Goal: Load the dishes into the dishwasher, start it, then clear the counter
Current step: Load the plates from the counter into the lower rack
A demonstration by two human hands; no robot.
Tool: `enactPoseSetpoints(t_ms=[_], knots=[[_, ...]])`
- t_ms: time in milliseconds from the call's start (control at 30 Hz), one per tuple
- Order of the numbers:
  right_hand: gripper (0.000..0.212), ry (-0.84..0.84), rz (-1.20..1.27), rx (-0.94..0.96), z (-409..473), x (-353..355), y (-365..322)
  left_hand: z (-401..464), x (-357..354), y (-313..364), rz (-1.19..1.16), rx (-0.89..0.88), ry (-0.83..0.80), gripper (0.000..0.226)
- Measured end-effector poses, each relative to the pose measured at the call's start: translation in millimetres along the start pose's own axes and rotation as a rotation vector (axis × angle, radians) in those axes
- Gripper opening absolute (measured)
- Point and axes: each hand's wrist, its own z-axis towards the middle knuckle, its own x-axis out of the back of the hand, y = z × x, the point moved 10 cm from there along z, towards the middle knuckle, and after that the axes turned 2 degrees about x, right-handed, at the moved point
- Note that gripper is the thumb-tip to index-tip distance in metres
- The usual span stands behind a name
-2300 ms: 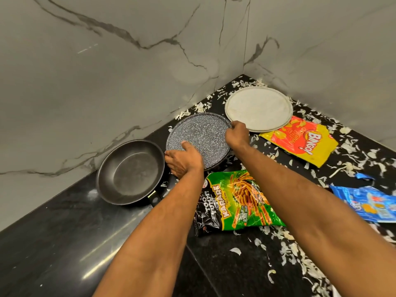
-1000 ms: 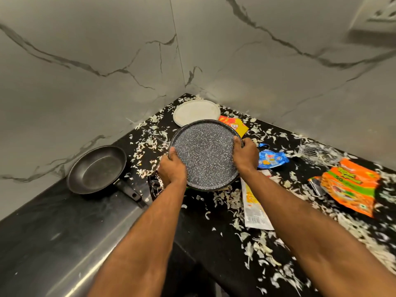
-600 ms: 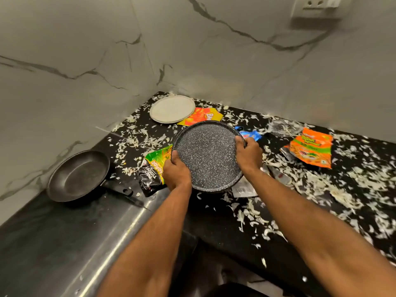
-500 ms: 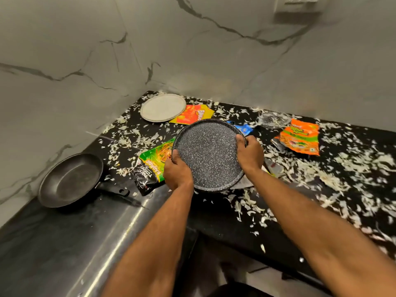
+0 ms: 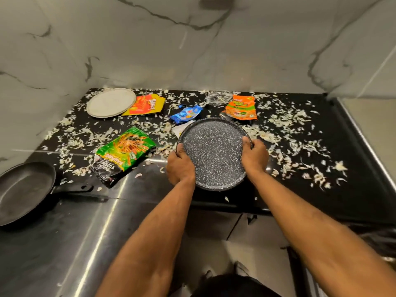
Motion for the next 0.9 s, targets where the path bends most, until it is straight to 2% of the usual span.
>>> enactPoseSetpoints(t_ms=[133,433,700,900], knots=[[0.039,0.087,-0.006,-0.058,-5,52,43,-41,-33,8,0.024,-0.043,-0.123,0.056],[0.038,0.261,-0.021,-0.191,-39,172,128,-148,-89,23,0.053,-0.159,-0.278,0.056],[0.039,0.355,0.023,-0.253,-91,274,204,-267,-120,20,0.052,-0.235,-0.388,0.055],[0.038,0.459,0.057,-0.356,-146,341,269,-354,-147,4,0.115,-0.284,-0.53,0.052]])
